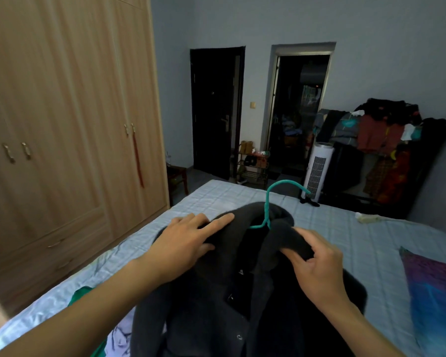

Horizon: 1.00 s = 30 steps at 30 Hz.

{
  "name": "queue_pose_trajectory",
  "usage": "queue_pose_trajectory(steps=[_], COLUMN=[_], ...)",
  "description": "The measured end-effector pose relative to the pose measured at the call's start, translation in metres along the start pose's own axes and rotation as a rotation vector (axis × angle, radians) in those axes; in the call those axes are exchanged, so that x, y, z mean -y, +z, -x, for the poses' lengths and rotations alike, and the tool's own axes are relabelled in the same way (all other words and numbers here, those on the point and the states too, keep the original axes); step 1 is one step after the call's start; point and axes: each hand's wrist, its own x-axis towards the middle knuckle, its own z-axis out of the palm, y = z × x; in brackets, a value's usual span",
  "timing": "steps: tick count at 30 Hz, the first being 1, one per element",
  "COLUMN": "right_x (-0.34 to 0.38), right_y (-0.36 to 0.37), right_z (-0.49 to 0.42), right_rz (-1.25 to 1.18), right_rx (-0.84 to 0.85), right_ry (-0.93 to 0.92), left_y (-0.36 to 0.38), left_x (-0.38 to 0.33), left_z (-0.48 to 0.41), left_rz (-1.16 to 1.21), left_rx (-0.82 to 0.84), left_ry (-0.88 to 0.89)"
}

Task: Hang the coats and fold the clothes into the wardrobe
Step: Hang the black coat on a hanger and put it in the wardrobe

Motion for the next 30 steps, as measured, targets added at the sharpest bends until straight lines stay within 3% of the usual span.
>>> queue_pose_trajectory(steps=[10, 20, 30], right_x=[0.016, 0.058, 0.092], right_y=[0.000, 0.008, -0.010], right_z=[-0.009, -0.024, -0.022], right_rz=[0.068, 0.216, 0.130], right_rx=[0.069, 0.003, 0.001], right_ry=[0.044, -0.007, -0.056], left_y=[-0.001, -0.047, -0.083], left_x=[-0.007, 0.001, -0.023], left_z=[0.008, 0.020, 0.042], left_rz=[0.018, 0.065, 0.061], left_rx=[-0.120, -0.214, -0.294], left_ry=[-0.039, -0.061, -0.044])
